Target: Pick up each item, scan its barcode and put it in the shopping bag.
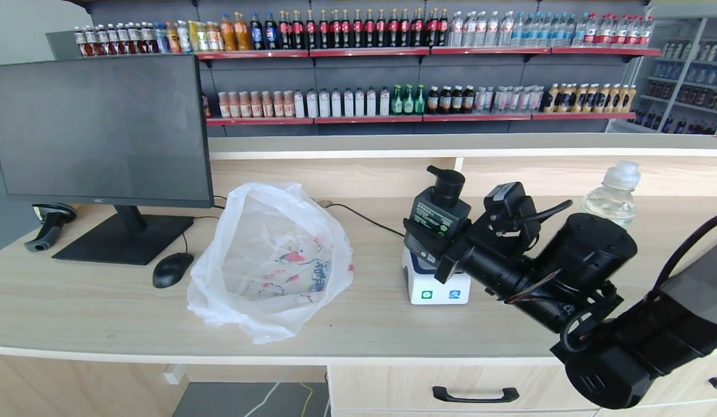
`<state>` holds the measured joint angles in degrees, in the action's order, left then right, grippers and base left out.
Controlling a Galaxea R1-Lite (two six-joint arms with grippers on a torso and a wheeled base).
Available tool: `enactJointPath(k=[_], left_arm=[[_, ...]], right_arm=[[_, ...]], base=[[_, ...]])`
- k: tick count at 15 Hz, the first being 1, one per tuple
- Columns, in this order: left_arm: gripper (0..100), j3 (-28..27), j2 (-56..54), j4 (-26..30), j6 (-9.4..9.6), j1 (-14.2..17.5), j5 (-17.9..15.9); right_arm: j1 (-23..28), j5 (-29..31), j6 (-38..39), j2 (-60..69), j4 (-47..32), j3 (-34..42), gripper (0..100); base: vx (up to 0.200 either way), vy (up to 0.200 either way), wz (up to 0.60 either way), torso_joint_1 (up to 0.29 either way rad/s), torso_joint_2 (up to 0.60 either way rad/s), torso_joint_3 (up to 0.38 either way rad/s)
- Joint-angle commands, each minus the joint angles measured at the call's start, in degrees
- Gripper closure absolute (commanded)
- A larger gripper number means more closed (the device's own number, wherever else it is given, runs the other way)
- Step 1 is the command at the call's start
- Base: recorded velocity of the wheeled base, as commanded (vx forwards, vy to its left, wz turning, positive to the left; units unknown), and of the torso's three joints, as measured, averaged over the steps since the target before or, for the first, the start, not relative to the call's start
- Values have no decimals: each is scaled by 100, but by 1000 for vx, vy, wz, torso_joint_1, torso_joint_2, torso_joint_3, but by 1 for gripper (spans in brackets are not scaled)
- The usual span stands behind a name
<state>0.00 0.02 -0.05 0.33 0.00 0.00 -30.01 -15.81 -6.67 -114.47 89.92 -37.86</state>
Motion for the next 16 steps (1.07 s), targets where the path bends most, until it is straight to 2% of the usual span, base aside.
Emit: enactJointPath(k=[1,5,8,9,13,16], left_arm=[[0,0,-2,5,-7,0,0],[0,0,-2,5,-7,0,0],[0,0,6,5,-7,0,0],[0,0,-2,5,-15,9,0],[0,0,6,5,-24,0,0],[0,0,-2,5,-24,9,0]], right_arm=[[198,-309,-212,-172,8,-46,100],[699,-1442,-924,-190,8,-37,100],[769,-1671,-1416,-339,8,-353,100],[769,-1750,-1864,-401,8,-529,100],[936,-1768,-2972,-497,8,-362,100],[936,-1987,-3183,-664,8,-520,100]], base=[[0,0,0,0,0,0],[0,0,0,0,0,0],[0,0,0,0,0,0],[0,0,0,0,0,0],[0,0,0,0,0,0],[0,0,0,0,0,0]])
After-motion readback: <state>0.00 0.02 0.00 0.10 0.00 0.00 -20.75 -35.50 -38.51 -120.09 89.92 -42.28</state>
